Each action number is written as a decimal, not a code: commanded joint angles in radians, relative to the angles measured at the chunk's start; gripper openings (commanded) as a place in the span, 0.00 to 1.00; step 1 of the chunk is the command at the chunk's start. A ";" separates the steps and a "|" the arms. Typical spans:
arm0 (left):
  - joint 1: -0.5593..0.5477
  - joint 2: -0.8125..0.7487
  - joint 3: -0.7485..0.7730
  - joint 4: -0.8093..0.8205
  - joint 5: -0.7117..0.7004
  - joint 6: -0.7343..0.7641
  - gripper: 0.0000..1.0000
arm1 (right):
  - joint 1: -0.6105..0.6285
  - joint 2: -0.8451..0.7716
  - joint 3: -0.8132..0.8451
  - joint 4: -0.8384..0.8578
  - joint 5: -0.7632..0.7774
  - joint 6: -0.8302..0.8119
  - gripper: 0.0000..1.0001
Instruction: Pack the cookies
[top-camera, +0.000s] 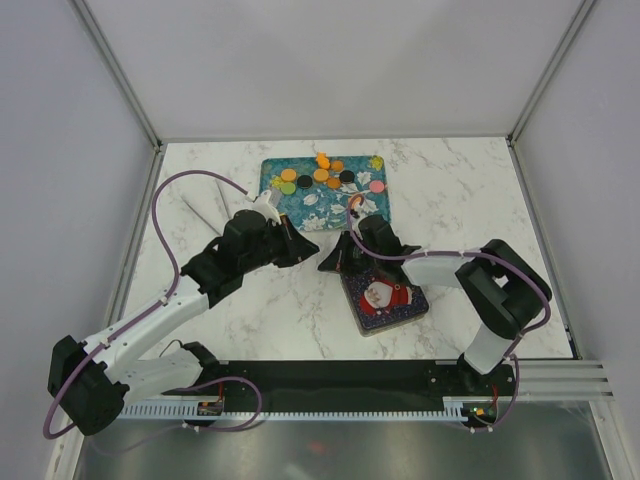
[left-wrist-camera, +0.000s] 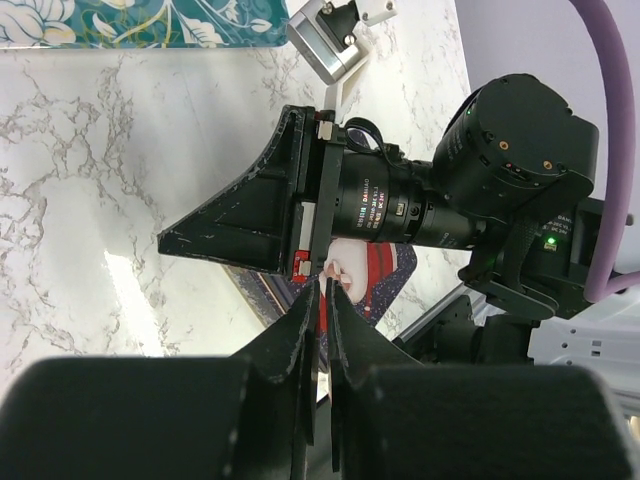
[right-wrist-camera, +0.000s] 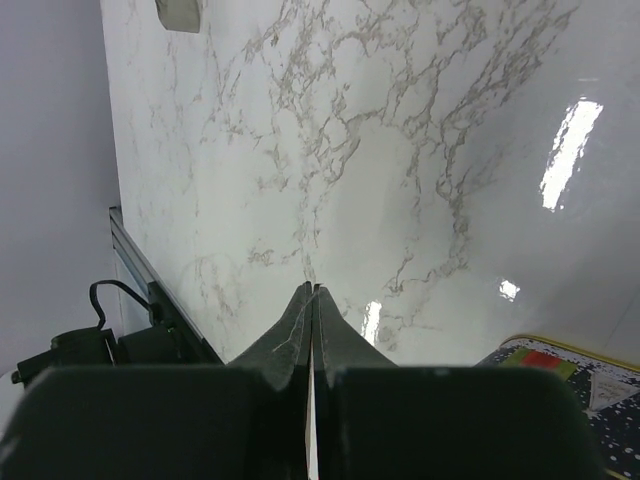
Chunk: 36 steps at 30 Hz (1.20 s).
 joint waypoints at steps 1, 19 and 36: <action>0.007 0.005 0.001 0.010 0.017 0.044 0.11 | -0.004 -0.016 0.025 -0.098 0.071 -0.062 0.00; -0.018 0.123 -0.083 0.151 0.063 -0.001 0.52 | -0.192 -0.482 0.122 -0.525 0.206 -0.188 0.39; -0.123 0.416 -0.163 0.502 0.171 -0.133 0.73 | -0.312 -0.677 -0.136 -0.654 0.350 -0.323 0.87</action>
